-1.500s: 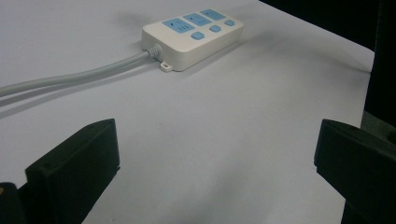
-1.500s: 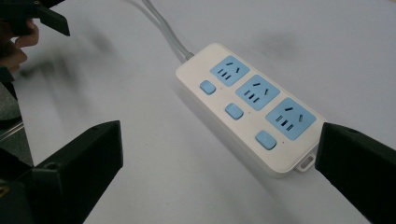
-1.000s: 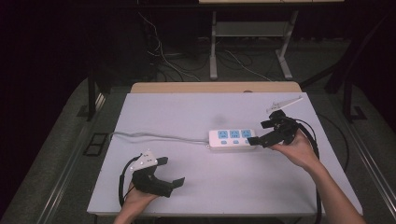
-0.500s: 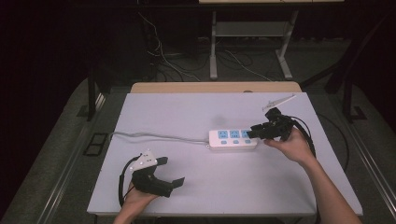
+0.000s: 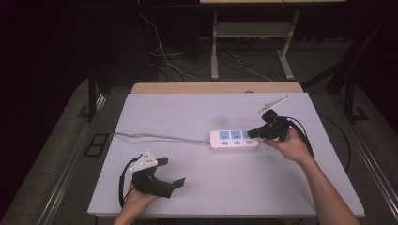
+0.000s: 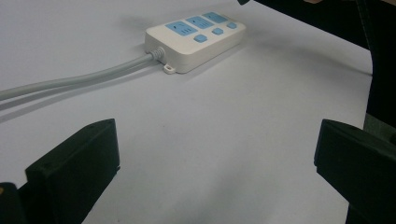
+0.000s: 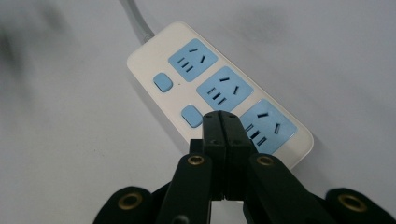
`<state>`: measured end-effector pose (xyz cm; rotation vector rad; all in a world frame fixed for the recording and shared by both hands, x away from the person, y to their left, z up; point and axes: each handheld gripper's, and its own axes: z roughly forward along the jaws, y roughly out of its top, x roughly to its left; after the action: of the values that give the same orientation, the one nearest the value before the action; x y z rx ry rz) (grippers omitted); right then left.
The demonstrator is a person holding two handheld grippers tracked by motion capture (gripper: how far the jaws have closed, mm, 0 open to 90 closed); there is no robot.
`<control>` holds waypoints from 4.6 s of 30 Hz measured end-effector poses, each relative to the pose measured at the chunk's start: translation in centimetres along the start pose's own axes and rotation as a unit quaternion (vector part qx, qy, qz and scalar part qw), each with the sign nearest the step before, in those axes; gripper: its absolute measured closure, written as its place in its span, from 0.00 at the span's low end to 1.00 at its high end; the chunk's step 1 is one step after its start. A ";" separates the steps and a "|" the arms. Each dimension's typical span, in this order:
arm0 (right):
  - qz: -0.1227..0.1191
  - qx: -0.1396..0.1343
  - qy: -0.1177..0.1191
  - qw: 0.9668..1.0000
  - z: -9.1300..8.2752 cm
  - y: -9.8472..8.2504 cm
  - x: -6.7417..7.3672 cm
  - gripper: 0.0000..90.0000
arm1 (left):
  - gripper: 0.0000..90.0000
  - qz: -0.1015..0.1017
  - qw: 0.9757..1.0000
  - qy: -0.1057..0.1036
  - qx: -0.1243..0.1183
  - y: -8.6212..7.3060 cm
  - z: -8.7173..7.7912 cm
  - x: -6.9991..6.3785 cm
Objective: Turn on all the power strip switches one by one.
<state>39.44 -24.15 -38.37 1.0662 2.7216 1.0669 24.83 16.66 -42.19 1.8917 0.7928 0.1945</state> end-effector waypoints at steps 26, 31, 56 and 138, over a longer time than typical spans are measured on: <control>0.000 0.039 0.006 0.999 2.6 -0.5 -1.0 1.00 | 0.00 0.001 1.000 0.000 0.001 0.0 0.0 0.0; 0.000 0.038 0.005 0.999 2.4 -0.7 -1.1 1.00 | 0.00 0.001 1.000 0.000 0.002 0.0 0.0 0.0; 0.016 0.005 0.025 1.000 2.2 -1.7 -1.7 1.00 | 0.00 0.000 1.000 0.003 0.005 -0.1 0.1 0.0; -0.043 0.032 0.035 0.998 4.1 1.5 0.9 1.00 | 0.00 0.002 1.000 0.002 0.008 -0.1 0.2 0.1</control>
<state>40.72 -20.39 -40.36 0.9274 2.8468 1.0296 24.90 16.59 -42.37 1.9085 0.7955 0.1935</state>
